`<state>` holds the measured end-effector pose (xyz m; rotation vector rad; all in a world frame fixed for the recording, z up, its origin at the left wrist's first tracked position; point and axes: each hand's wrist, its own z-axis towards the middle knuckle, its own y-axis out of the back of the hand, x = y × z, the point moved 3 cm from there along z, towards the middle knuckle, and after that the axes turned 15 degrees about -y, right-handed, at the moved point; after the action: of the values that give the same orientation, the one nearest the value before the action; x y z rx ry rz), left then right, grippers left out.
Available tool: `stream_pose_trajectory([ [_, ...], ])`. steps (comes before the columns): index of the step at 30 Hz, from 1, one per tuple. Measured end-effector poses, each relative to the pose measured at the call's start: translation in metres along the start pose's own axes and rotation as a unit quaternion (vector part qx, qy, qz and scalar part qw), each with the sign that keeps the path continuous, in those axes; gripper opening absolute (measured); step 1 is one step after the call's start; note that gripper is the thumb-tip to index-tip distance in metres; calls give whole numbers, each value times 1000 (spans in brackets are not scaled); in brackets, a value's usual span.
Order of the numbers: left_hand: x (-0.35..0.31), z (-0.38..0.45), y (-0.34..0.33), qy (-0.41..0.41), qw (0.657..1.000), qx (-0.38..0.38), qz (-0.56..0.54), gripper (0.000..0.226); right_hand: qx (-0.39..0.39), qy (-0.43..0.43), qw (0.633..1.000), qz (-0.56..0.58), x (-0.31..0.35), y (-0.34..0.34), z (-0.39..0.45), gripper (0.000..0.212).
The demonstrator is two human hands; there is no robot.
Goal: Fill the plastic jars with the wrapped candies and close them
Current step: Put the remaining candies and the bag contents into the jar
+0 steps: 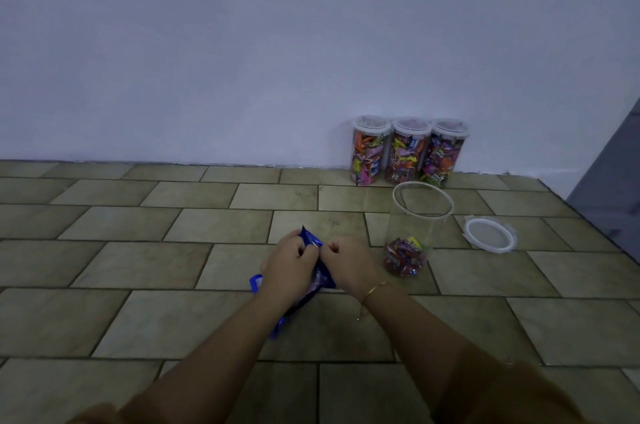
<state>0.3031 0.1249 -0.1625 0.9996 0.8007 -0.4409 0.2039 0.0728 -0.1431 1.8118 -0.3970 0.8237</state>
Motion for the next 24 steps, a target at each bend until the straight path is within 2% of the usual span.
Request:
stream_pose_trajectory([
  [2,-12,5,5,-32,999,-13,-3,22,-36,3,999,-40,7,10,3,34],
  [5,-29,10,7,-87,996,-7,15,18,-70,-22,997,-37,8,30,11,34],
  [7,-31,12,9,-84,996,-15,6,20,-73,-18,996,-47,12,40,14,29],
  [10,-25,10,11,-68,996,-33,-47,24,-68,16,998,-1,22,49,12,9],
  [13,-20,-1,12,-59,987,-55,-138,17,-41,75,995,-58,37,55,2,15],
  [14,-18,-6,12,-42,982,-48,-178,25,-20,90,989,-112,42,55,-1,18],
  [16,-8,-16,8,-16,976,-15,-216,79,16,112,972,-205,50,53,-8,28],
  [18,-4,-22,3,-2,980,17,-198,121,42,113,970,-210,53,51,-13,32],
  [20,-2,-22,-2,-10,983,11,-184,129,50,117,972,-197,55,47,-18,29],
  [24,-1,-18,-6,-28,988,-19,-150,128,31,101,959,-265,55,40,-17,36],
])
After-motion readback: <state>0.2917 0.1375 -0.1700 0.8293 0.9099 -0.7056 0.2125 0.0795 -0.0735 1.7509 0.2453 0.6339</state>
